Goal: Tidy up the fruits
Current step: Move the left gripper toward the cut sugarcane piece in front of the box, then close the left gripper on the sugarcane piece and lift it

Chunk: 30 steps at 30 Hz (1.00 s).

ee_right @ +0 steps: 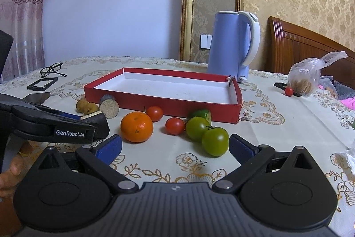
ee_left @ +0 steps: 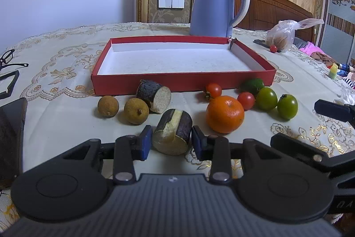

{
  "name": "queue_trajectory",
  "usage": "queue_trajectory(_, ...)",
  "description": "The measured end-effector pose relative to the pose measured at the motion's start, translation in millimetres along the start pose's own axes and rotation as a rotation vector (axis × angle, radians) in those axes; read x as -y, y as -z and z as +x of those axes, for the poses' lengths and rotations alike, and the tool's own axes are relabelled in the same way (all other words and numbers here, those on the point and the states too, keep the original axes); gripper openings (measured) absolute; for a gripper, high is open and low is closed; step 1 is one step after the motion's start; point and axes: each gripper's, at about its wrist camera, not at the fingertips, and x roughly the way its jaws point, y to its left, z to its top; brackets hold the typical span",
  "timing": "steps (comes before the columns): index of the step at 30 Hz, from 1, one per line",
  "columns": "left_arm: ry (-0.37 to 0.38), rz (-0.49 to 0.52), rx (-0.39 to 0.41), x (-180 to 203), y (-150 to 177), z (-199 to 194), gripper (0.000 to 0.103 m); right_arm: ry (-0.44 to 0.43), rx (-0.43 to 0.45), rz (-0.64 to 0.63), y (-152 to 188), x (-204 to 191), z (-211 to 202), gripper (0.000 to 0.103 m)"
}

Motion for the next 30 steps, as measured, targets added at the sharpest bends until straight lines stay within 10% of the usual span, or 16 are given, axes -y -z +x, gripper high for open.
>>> queue_trajectory(18, -0.053, 0.04, 0.09, 4.0, -5.1, -24.0, 0.034, 0.077, -0.03, 0.004, -0.3, 24.5, 15.4, 0.102)
queue_trajectory(30, -0.056, 0.042, 0.094, 3.7, -4.9, -23.8, 0.034, 0.01, -0.144, 0.04, -2.8, 43.4, 42.2, 0.047)
